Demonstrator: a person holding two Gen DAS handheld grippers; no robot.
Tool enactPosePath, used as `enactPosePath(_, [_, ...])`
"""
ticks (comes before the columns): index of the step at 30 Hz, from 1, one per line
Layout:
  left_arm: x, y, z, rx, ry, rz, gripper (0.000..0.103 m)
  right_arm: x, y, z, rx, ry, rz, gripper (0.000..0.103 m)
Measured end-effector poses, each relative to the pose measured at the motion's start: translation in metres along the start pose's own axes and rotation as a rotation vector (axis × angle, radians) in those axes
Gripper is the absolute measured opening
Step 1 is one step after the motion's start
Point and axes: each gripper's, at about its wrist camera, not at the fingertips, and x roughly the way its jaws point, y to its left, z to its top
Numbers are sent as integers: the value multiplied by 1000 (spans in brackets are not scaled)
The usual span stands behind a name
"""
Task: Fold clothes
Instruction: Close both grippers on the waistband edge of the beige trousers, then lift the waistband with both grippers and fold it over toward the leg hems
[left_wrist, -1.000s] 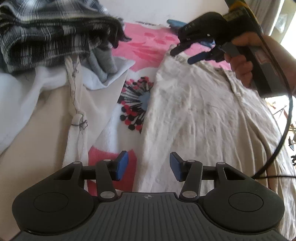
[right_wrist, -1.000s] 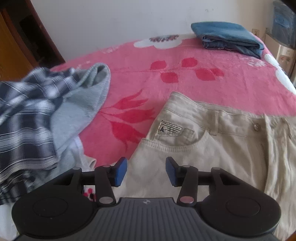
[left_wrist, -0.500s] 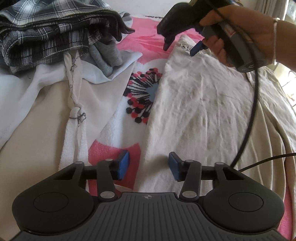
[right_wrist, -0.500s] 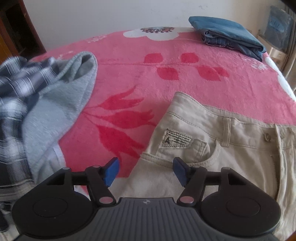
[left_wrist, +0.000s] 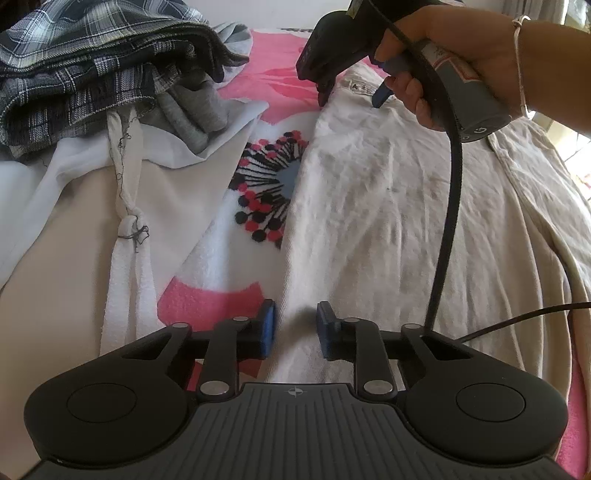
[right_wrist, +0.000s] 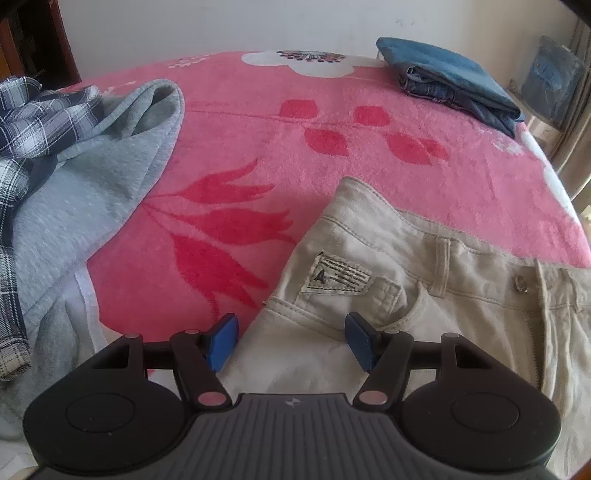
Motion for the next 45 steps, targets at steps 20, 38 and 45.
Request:
enactPosePath(20, [3,5,-4,-19,-7,-16,27,-10,-6,-6,72,-18,63,18])
enactPosePath(38, [-25,-13,-16,51,-122,-144,0,-9,-44,-18,201,-15,166,39])
enactPosePath(45, [-49,-22,-11,69,-165,-189,0,-23,-53,-29,208,-97,210,7])
